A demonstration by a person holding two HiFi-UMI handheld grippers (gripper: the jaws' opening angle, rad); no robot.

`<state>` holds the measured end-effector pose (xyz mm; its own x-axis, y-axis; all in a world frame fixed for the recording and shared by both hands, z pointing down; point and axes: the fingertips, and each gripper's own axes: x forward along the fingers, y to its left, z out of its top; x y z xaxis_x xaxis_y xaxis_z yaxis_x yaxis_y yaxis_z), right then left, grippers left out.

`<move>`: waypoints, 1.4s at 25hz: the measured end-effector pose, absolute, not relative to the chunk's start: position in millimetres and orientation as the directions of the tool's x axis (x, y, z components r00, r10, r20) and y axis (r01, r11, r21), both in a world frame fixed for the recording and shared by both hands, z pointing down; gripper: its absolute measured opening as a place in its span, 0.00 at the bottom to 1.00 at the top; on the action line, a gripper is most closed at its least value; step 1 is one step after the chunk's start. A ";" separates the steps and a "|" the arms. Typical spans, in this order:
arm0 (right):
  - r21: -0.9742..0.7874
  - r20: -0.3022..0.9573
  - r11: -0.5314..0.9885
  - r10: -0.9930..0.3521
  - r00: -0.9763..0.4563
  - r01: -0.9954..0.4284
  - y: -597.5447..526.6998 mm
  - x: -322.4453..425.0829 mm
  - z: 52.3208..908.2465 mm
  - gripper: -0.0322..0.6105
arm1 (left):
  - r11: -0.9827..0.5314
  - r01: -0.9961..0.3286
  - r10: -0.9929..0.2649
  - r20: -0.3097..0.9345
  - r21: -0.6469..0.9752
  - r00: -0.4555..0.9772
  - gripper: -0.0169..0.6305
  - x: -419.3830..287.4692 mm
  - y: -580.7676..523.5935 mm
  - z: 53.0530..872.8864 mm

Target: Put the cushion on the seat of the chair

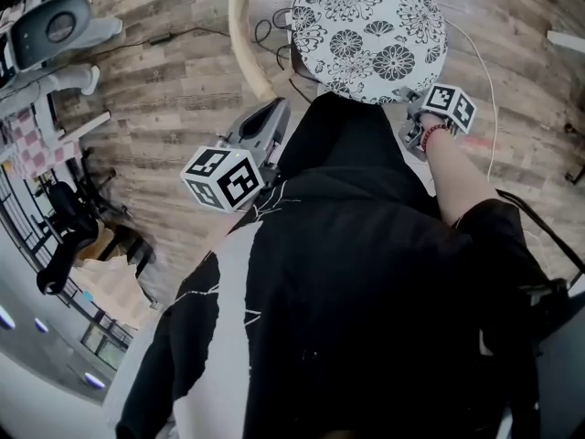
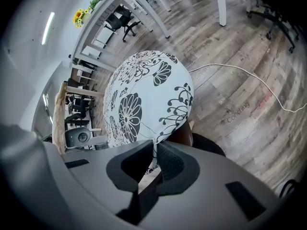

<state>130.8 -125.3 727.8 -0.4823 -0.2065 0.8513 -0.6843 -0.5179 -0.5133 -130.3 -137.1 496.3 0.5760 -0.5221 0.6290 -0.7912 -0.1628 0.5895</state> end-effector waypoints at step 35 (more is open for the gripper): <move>-0.496 0.858 -0.441 -0.114 -0.502 -0.748 -126.6 124.3 747.7 0.09 | -0.130 -0.822 -0.570 0.636 0.554 0.520 0.05 -132.6 -136.1 500.3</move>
